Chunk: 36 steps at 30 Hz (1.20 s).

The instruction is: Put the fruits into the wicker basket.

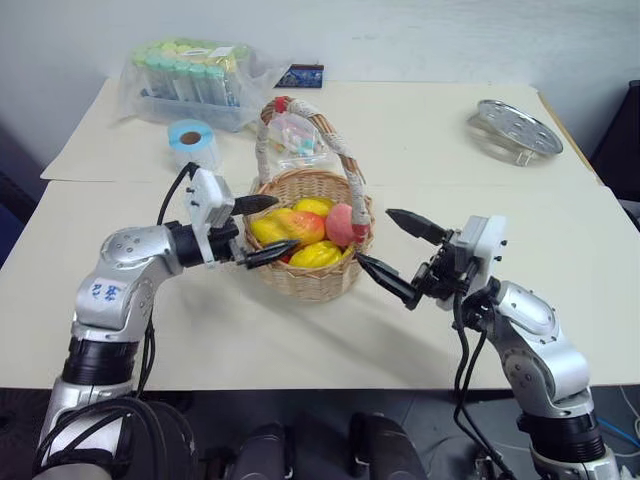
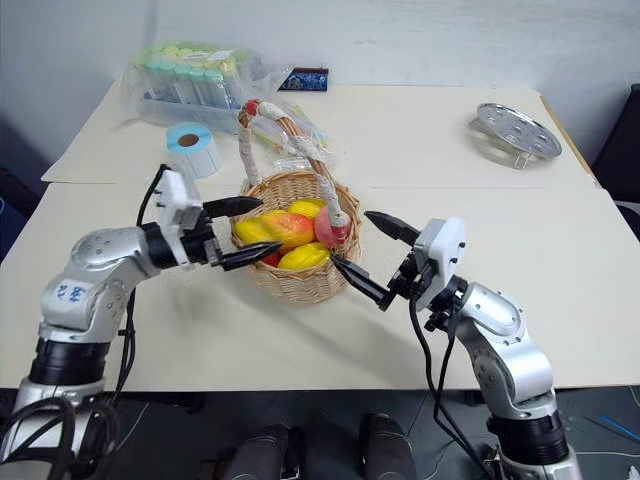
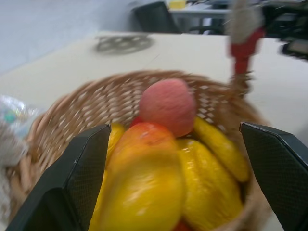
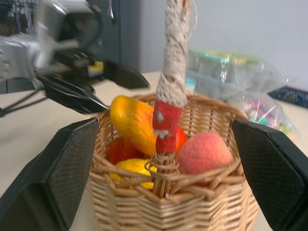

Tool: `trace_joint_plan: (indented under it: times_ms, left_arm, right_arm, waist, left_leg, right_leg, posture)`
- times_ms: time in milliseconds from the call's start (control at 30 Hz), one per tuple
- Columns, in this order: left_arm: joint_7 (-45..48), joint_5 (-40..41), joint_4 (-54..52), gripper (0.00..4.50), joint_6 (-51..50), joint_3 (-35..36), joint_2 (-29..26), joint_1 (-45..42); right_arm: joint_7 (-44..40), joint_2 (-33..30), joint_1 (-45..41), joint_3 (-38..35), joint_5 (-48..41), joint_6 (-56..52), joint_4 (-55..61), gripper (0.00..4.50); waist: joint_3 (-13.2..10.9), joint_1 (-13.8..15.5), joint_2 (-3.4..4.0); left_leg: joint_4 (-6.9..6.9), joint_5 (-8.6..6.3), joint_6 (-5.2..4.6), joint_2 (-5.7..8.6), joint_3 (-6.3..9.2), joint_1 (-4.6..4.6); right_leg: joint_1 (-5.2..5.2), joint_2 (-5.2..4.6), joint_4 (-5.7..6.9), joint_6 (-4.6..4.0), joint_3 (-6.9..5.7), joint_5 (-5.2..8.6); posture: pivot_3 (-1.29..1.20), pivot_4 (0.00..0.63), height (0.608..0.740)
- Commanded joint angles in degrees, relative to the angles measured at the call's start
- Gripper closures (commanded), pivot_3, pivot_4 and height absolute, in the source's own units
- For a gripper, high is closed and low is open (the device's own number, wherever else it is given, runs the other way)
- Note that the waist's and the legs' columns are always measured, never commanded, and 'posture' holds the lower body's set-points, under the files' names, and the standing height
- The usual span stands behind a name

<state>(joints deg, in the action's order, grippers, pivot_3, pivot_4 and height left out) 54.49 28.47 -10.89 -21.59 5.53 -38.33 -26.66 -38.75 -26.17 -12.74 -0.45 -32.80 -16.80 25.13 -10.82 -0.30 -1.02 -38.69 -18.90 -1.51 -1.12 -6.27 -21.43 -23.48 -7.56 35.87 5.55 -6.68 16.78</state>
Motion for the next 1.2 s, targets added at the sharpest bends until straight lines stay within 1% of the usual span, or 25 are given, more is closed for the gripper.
trace_joint_plan:
  times_ms: [33, 67, 167, 267, 367, 467, 600, 667, 700, 733, 800, 833, 933, 1067, 1133, 1200]
  left_arm:
    - [1.9, 4.3, -6.0, 0.01, 0.1, 9.3, -4.9, 3.7]
    - [2.0, 6.2, -8.0, 0.01, -1.6, 12.7, -6.5, 6.5]
    - [1.6, 9.7, -12.5, 0.01, -4.9, 19.4, -8.9, 13.8]
    - [-0.4, 10.1, -16.5, 0.01, -5.7, 24.7, -8.2, 22.4]
    - [-3.3, 10.8, -19.9, 0.01, -6.0, 26.7, -6.2, 27.0]
    - [-5.6, 11.9, -22.9, 0.0, -6.3, 27.5, -4.4, 30.2]
    - [-7.2, 13.5, -26.8, 0.0, -7.1, 29.0, -3.1, 35.2]
    - [-7.8, 13.6, -27.6, 0.0, -7.0, 29.3, -3.2, 36.3]
    - [-8.2, 13.7, -27.7, 0.0, -7.2, 29.4, -3.5, 36.4]
    - [-9.0, 14.0, -27.3, 0.0, -7.4, 29.7, -3.8, 35.6]
    - [-10.6, 14.9, -26.4, 0.0, -7.5, 29.6, -4.1, 33.1]
    - [-10.9, 15.0, -26.1, 0.0, -7.5, 29.2, -4.2, 32.3]
    - [-10.7, 14.3, -25.3, 0.0, -7.0, 27.2, -4.4, 30.9]
    - [-10.8, 12.4, -22.9, 0.0, -5.3, 22.6, -3.6, 27.7]
    - [-10.7, 11.6, -21.2, 0.0, -4.4, 19.9, -2.9, 26.1]
    - [-10.0, 10.5, -19.1, 0.0, -3.4, 16.4, -1.8, 23.9]
  right_arm:
    - [1.3, 0.8, -0.4, -0.1, -2.2, -2.6, 2.9, 0.0]
    - [1.9, 1.5, -1.2, 1.0, -1.4, -2.9, 2.2, 0.0]
    - [2.6, 3.5, -3.5, 3.2, 0.5, -3.3, 0.6, 0.0]
    - [3.5, 5.5, -6.2, 5.0, 2.3, -3.4, -1.8, 0.0]
    - [3.4, 6.1, -7.2, 5.3, 3.4, -3.0, -3.2, 0.0]
    - [3.5, 7.5, -9.0, 5.3, 4.4, -1.7, -5.4, 0.65]
    - [2.7, 8.7, -11.6, 5.2, 5.9, -0.1, -8.5, 2.01]
    - [2.1, 9.1, -12.5, 5.2, 6.1, 0.7, -9.6, 2.7]
    - [1.8, 9.4, -12.9, 5.2, 6.1, 1.1, -10.1, 2.99]
    - [1.6, 9.7, -13.2, 5.2, 6.2, 1.4, -10.6, 3.44]
    - [0.8, 10.0, -13.7, 5.2, 6.1, 1.9, -11.3, 4.11]
    - [0.4, 10.0, -13.8, 5.2, 6.1, 2.0, -11.6, 4.32]
    - [-0.7, 9.6, -13.5, 4.6, 6.0, 2.5, -11.8, 4.32]
    - [0.4, 8.8, -12.8, 0.9, 6.3, 4.4, -11.4, 4.32]
    - [1.1, 7.6, -12.0, -1.7, 6.2, 5.2, -10.5, 4.32]
    - [2.1, 5.7, -10.4, -6.0, 5.2, 5.3, -8.9, 4.32]
  waist:
    - [0.0, -0.1, 0.0]
    - [0.0, 0.0, 0.01]
    - [0.0, -0.2, 0.02]
    - [0.0, -0.2, 0.03]
    - [0.0, 0.4, 0.03]
    - [0.0, 0.3, 0.03]
    - [0.0, -0.2, 0.03]
    - [0.0, -0.4, 0.03]
    - [0.0, -0.5, 0.03]
    - [0.0, -0.5, 0.03]
    - [0.0, -0.5, 0.03]
    - [0.0, -0.4, 0.03]
    - [0.0, -0.6, 0.04]
    - [0.0, -0.8, 0.06]
    - [0.0, -0.8, 0.06]
    - [0.0, -0.5, 0.06]
  left_leg:
    - [0.0, -0.01, 0.01, -0.04, -0.02, 0.0]
    - [-0.01, -0.01, 0.02, -0.08, -0.02, 0.01]
    - [-0.02, -0.04, 0.05, -0.12, -0.01, 0.03]
    - [-0.03, -0.05, 0.05, -0.12, -0.01, 0.03]
    - [-0.08, -0.07, 0.04, -0.12, 0.06, 0.0]
    - [-0.2, -0.15, 0.0, -0.09, 0.16, -0.04]
    - [-0.18, -0.21, 0.08, -0.16, 0.11, -0.03]
    - [-0.19, -0.25, 0.15, -0.29, 0.06, -0.03]
    - [-0.19, -0.26, 0.17, -0.32, 0.06, -0.03]
    - [-0.19, -0.26, 0.19, -0.35, 0.06, -0.03]
    - [-0.2, -0.27, 0.2, -0.37, 0.05, -0.02]
    - [-0.22, -0.27, 0.19, -0.36, 0.06, -0.03]
    - [-0.22, -0.28, 0.18, -0.35, 0.03, -0.03]
    - [-0.2, -0.31, 0.2, -0.35, 0.03, -0.04]
    - [-0.2, -0.31, 0.19, -0.34, 0.0, -0.04]
    - [-0.2, -0.31, 0.19, -0.35, 0.0, -0.04]
  right_leg:
    - [0.0, 0.0, 0.0, 0.0, 0.02, 0.0]
    - [0.0, -0.02, 0.0, -0.01, 0.02, 0.0]
    - [0.01, -0.09, -0.01, -0.03, 0.07, 0.01]
    - [0.01, -0.1, 0.0, -0.03, 0.08, 0.01]
    - [0.02, -0.1, -0.03, -0.04, 0.05, 0.01]
    - [0.1, -0.16, -0.04, -0.05, 0.04, 0.01]
    - [0.03, -0.12, -0.02, -0.08, 0.08, 0.02]
    - [0.02, -0.02, -0.01, -0.17, 0.04, 0.07]
    - [0.01, 0.0, -0.01, -0.22, 0.03, 0.09]
    - [0.0, 0.02, 0.0, -0.24, 0.01, 0.11]
    - [0.01, 0.03, 0.02, -0.26, 0.0, 0.12]
    - [0.01, 0.03, 0.02, -0.26, -0.01, 0.12]
    - [0.01, 0.02, 0.02, -0.26, 0.02, 0.11]
    - [0.0, 0.04, -0.01, -0.26, -0.02, 0.11]
    - [-0.01, 0.04, -0.01, -0.26, 0.0, 0.11]
    - [0.0, 0.05, -0.01, -0.26, -0.01, 0.11]
  posture:
    - [0.0, 0.15, 0.74]
    - [0.0, 0.15, 0.74]
    - [0.0, 0.15, 0.74]
    - [0.0, 0.15, 0.74]
    - [0.0, 0.15, 0.74]
    - [0.0, 0.15, 0.74]
    - [0.0, 0.15, 0.74]
    - [0.0, 0.15, 0.74]
    - [0.0, 0.15, 0.74]
    - [0.0, 0.15, 0.74]
    - [0.0, 0.15, 0.74]
    - [0.0, 0.15, 0.74]
    - [0.0, 0.15, 0.74]
    - [0.0, 0.15, 0.74]
    - [0.0, 0.15, 0.74]
    - [0.0, 0.15, 0.74]
